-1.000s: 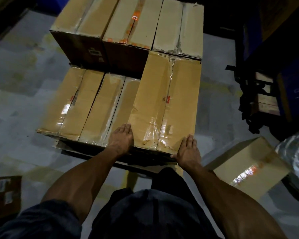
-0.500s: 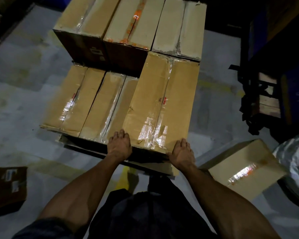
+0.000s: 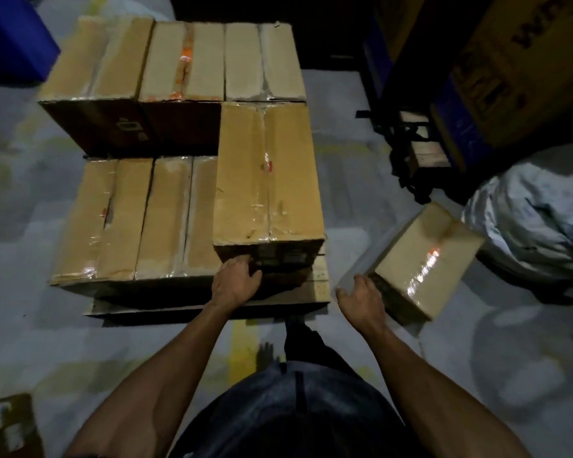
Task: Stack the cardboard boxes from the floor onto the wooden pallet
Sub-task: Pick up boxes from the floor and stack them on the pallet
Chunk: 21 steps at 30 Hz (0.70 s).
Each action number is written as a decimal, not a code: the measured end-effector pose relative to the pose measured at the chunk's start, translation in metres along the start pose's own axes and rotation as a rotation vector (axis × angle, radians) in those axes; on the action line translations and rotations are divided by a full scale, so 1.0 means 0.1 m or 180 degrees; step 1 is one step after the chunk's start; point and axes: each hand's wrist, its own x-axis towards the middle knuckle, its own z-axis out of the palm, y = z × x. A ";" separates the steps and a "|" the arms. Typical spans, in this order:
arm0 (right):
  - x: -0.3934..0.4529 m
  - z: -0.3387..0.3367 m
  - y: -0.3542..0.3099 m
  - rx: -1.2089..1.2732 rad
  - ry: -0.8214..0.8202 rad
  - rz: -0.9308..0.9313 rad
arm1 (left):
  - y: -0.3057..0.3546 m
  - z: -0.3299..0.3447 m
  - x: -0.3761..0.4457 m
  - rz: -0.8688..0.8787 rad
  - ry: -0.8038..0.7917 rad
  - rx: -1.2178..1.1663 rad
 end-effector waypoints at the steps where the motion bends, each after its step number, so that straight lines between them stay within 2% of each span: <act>1: -0.13 0.02 0.12 0.0067 0.0013 0.0094 | 0.03 0.05 -0.07 0.0068 -0.0038 0.0000; 5: -0.60 -0.01 0.59 0.0389 0.0249 0.0471 | 0.22 0.25 -0.29 0.0178 -0.0292 -0.0069; 11: -0.85 -0.25 1.26 0.0705 0.0523 0.0866 | 0.74 0.65 -0.39 0.0216 -0.0506 0.0045; 21: -0.68 -1.07 2.67 0.1200 0.0672 0.1183 | 2.30 1.83 -0.44 0.0375 -0.0873 0.0283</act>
